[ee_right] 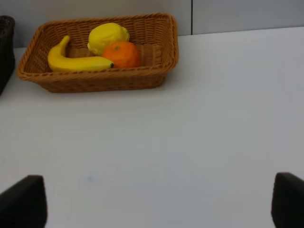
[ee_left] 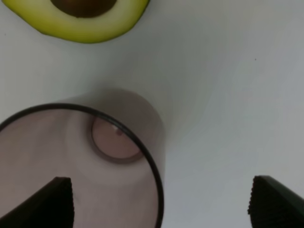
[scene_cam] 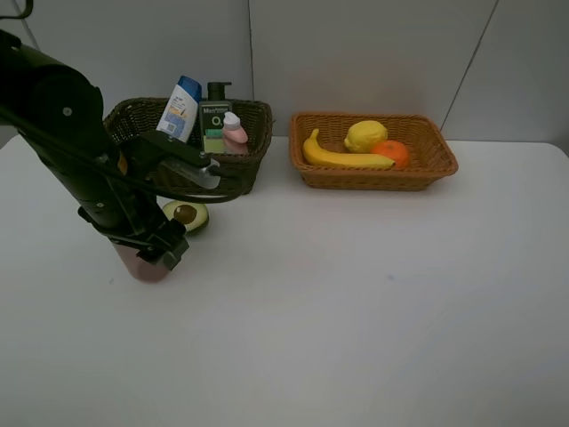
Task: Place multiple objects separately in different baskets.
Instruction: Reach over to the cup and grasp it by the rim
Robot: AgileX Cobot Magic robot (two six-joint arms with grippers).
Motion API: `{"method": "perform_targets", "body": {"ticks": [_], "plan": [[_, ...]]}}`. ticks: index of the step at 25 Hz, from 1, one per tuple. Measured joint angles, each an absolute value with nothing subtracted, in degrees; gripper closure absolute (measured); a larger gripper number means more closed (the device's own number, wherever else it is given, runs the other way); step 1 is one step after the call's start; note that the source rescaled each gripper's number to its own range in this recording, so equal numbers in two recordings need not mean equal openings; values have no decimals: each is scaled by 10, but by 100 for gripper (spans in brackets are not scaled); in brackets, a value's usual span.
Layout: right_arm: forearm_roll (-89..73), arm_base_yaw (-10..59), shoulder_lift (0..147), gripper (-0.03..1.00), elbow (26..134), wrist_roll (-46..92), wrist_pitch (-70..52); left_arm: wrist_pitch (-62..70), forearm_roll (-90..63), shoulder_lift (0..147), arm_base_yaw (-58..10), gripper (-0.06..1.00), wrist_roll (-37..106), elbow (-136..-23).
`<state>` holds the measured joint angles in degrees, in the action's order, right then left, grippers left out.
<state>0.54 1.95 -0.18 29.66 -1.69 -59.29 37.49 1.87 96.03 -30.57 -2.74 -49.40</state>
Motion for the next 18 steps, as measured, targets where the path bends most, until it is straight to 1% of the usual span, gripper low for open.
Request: {"method": "perform_targets", "body": {"ticks": [9, 11, 12, 14, 18], "plan": [[5, 19, -2, -3, 297, -17, -593, 375, 15, 985, -306, -3, -27, -494], [5, 19, -2, -3, 297, -17, -593, 375, 15, 985, -306, -1, -27, -494], [5, 19, -2, -3, 297, -17, -593, 375, 15, 985, -306, 2, -27, -494], [5, 19, -2, -3, 297, -17, -593, 375, 15, 986, -306, 12, -27, -494], [5, 19, -2, -3, 297, -17, -593, 375, 14, 986, -306, 45, -27, -494]]}}
